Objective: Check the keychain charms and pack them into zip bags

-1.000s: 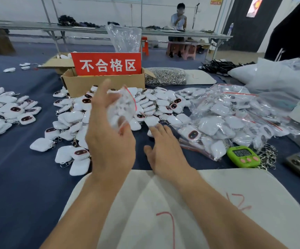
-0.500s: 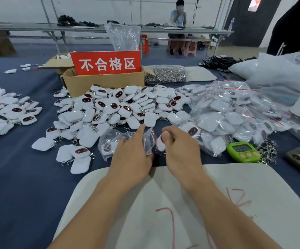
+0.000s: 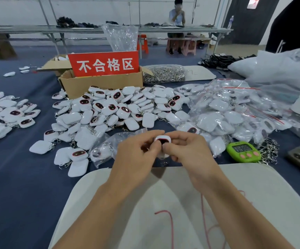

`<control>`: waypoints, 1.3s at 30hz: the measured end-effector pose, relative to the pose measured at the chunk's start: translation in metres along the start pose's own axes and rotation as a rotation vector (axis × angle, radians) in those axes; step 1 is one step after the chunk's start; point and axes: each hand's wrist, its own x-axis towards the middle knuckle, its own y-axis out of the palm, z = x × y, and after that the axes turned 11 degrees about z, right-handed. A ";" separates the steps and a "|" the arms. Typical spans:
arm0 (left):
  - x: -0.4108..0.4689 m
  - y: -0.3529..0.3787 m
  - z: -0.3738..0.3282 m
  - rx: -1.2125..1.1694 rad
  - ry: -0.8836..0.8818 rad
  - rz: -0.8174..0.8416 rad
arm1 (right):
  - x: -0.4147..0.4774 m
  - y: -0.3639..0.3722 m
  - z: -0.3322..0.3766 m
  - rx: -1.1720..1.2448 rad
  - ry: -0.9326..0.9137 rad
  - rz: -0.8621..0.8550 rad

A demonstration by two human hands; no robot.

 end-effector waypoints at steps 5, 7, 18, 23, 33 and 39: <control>0.009 0.000 -0.003 -0.367 -0.137 0.029 | 0.004 -0.006 0.001 0.097 -0.007 -0.010; 0.008 -0.002 -0.004 -0.498 -0.149 0.053 | 0.005 -0.005 0.000 0.143 0.014 0.002; 0.003 -0.008 -0.008 -0.646 -0.121 0.035 | 0.005 0.003 -0.005 0.090 -0.041 0.000; 0.003 -0.007 -0.011 -0.584 -0.130 0.006 | 0.005 0.006 -0.006 0.018 -0.061 -0.034; 0.004 -0.004 -0.011 -0.486 -0.230 -0.144 | 0.003 0.008 -0.004 0.035 -0.040 0.034; 0.005 -0.004 -0.009 -0.438 -0.212 -0.116 | 0.005 0.008 -0.004 -0.025 -0.043 0.037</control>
